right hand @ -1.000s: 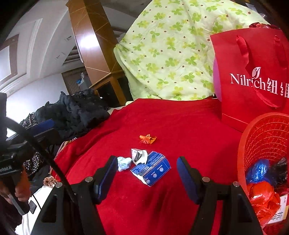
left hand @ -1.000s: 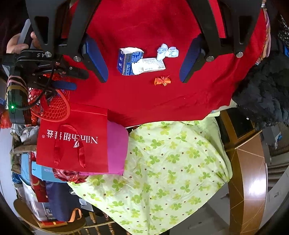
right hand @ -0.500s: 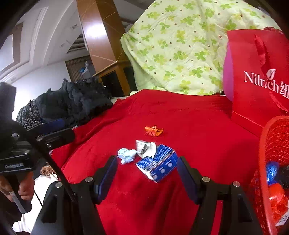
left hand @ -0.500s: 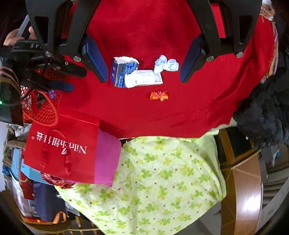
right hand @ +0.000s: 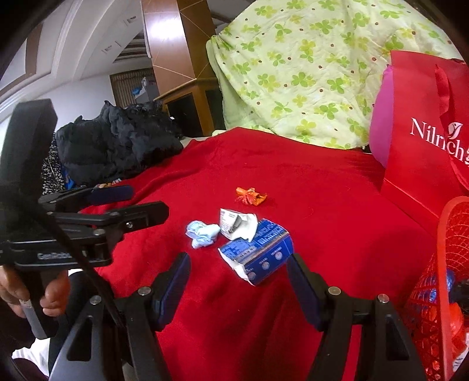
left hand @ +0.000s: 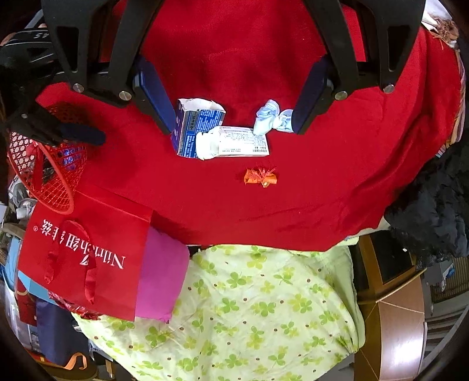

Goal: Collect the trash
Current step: 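Reach the right gripper toward the blue medicine box, then grasp the blue medicine box with the right gripper and lift it, then grasp the white paper leaflet with the left gripper while the right gripper holds the blue box, then carry the leaflet and blue box over the red mesh basket and release both, then move both open grippers back over the white tissue and orange wrapper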

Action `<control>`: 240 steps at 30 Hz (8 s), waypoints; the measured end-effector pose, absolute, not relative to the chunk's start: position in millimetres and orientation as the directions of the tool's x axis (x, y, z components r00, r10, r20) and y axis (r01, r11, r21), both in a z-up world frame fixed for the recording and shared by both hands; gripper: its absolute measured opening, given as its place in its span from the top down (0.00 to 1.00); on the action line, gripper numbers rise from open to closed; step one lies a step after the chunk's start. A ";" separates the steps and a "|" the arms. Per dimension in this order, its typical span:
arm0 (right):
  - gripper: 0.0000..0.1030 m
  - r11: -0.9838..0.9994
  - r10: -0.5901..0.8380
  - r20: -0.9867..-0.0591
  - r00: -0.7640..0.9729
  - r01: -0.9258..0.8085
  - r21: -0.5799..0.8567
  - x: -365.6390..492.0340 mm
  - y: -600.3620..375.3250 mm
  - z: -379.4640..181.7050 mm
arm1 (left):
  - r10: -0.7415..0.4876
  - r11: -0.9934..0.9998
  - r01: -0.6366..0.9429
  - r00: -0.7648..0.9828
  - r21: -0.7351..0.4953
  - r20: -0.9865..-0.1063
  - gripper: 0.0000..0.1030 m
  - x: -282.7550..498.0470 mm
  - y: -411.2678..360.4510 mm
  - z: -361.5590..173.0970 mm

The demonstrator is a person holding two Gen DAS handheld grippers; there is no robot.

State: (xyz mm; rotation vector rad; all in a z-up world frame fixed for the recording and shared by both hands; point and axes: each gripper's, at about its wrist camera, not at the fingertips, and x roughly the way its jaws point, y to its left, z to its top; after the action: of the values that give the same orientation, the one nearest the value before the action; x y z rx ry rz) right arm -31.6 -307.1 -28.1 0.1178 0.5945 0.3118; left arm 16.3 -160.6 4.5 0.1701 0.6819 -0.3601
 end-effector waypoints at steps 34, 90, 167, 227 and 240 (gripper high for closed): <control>0.31 0.966 0.256 -0.615 0.746 -0.219 0.136 -11.9 -289.8 -50.9 | -0.273 0.931 0.366 0.668 -0.014 -0.692 0.21 54.6 -149.6 -41.9; 0.30 0.968 -0.067 -0.729 0.681 0.223 0.118 72.4 -309.7 -91.4 | -0.350 0.934 0.311 0.711 -0.173 -0.610 0.21 73.7 -61.6 -90.5; 0.35 0.958 0.131 -0.770 0.624 0.119 0.260 100.8 -346.0 -89.4 | -0.482 0.656 0.754 0.453 0.034 -0.750 0.69 180.7 -186.9 -103.2; 0.26 0.758 -0.030 -0.237 0.971 0.177 0.628 -154.7 -577.6 -5.4 | -0.701 0.613 0.785 0.490 -0.087 -0.519 0.34 -35.6 -394.6 21.9; 0.26 0.847 0.004 -0.144 0.990 0.074 0.526 -128.0 -513.7 23.2 | -0.621 0.720 0.690 0.600 -0.067 -0.504 0.30 -17.5 -313.1 16.6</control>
State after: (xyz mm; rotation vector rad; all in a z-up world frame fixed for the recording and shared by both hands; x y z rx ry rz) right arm -128.0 -513.7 23.2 0.5594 0.1422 -0.0369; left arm -17.5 -313.1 16.6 0.1406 0.5285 -0.7633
